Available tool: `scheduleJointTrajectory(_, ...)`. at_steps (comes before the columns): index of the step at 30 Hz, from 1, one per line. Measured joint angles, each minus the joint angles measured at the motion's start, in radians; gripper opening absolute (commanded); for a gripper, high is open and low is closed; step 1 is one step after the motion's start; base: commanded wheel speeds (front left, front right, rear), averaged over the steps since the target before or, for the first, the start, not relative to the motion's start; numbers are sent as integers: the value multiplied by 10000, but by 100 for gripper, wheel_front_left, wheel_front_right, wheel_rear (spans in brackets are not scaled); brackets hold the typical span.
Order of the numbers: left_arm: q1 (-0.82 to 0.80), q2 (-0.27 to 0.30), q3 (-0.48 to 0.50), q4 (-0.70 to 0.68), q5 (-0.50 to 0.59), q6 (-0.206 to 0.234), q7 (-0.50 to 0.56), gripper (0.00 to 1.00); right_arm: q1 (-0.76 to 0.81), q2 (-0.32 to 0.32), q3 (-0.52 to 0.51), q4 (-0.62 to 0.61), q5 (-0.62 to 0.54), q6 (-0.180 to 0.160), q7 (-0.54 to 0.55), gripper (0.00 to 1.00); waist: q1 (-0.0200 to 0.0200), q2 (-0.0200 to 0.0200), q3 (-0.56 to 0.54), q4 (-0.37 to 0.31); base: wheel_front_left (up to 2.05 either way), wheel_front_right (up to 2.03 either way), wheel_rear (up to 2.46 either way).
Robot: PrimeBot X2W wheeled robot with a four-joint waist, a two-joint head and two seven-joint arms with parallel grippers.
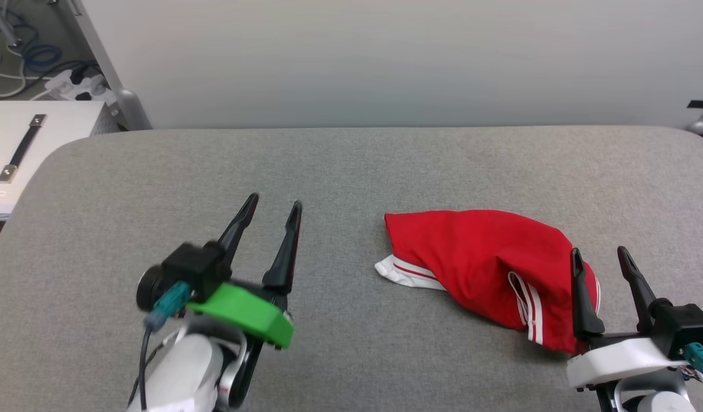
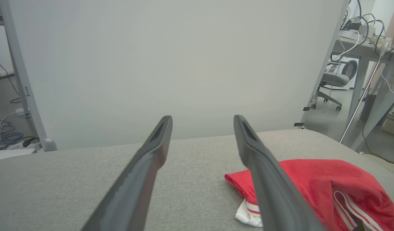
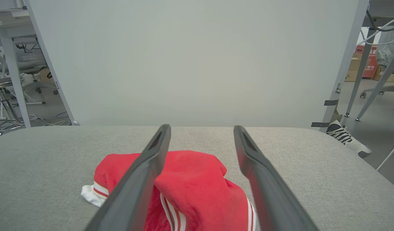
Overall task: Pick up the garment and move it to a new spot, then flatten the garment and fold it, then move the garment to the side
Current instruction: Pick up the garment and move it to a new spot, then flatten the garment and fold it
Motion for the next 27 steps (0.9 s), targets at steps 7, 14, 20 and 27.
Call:
scheduleJointTrajectory(7, 1843, -779, 1289, -589, 1103, -290, 0, 100, 203, -2, 0, -19, 2, 0, -2, 100, 0, 0, -328, 196, 0, 0, 0)
scheduleJointTrajectory(14, 2602, -1590, 2238, -842, 2015, -761, 0, 100, 358, 0, 115, -98, 42, 0, -2, 100, 0, 0, -380, 174, 0, 0, 0)
scheduleJointTrajectory(20, 2796, -1881, 2587, -675, 2276, -1131, 0, 100, 359, -2, 153, -105, 121, 0, -2, 100, 0, 1, -357, 110, 0, 0, 0)
scheduleJointTrajectory(27, 2790, -2096, 2477, -380, 2063, -1327, 0, 100, 359, 0, 169, -153, 127, 0, -2, 100, 0, 0, -263, -23, 0, 0, 0)
